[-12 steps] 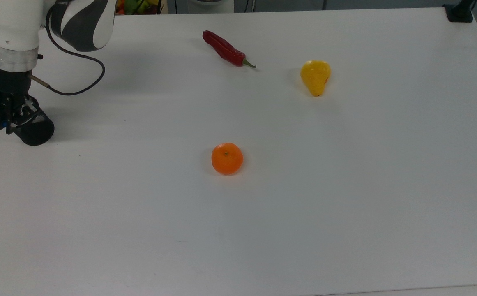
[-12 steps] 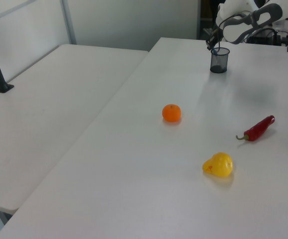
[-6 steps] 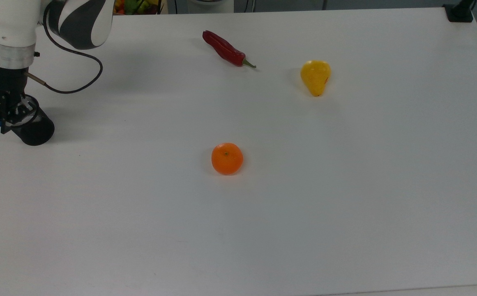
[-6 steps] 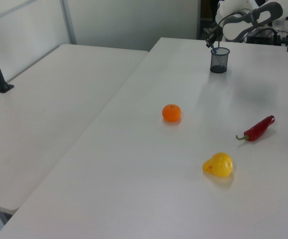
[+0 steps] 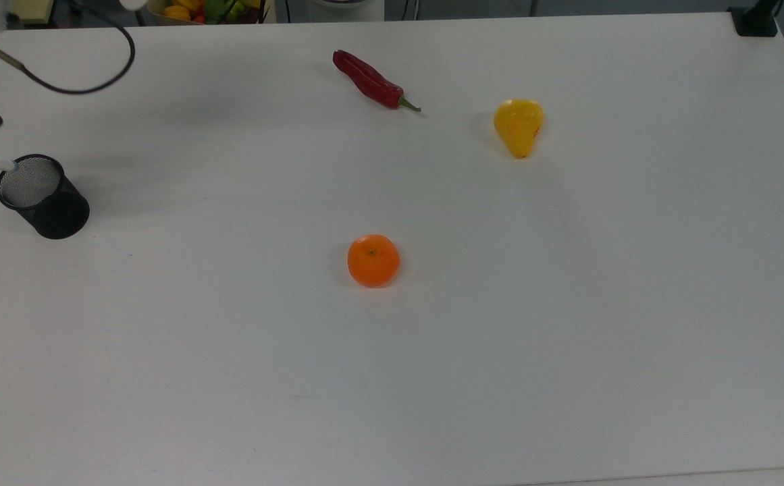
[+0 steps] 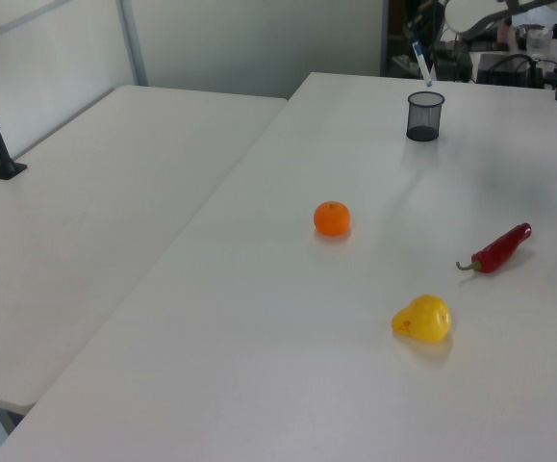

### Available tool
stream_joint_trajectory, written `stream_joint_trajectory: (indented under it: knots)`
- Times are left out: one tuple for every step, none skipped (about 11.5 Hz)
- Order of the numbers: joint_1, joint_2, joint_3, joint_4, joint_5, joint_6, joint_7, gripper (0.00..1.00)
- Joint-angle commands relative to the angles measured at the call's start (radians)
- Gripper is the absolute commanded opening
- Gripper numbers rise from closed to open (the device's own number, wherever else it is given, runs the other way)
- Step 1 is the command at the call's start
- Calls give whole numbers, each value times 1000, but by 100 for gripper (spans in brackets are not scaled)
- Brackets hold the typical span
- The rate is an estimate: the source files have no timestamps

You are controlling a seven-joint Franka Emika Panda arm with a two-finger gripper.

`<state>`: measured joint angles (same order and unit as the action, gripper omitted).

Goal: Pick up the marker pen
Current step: 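Lift the marker up out of the pen cup, then carry the marker toward the orange and lower it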

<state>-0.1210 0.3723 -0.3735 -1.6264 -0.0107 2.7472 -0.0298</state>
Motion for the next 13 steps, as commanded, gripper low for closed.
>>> stream_joint_trajectory:
  knots:
    - [30, -114, 7, -39, 8, 0, 22, 12]
    - [50, -137, 11, -38, 33, -50, 22, 12]
    - [61, -156, 18, -38, 46, -93, 22, 12]
    - [84, -179, 28, -41, 57, -156, 22, 12]
    - [101, -187, 50, -41, 70, -219, 24, 12]
    - [106, -188, 67, -40, 74, -251, 25, 12]
    - [113, -191, 93, -39, 75, -298, 25, 12]
    - [115, -206, 119, -44, 77, -361, 25, 12]
    - [115, -208, 143, -44, 77, -404, 27, 12]
    - [116, -207, 178, -44, 95, -447, 50, 12]
    - [125, -205, 200, -47, 103, -463, 73, 12]
    - [145, -204, 227, -68, 104, -490, 109, 11]
    - [155, -197, 270, -78, 103, -518, 145, 11]
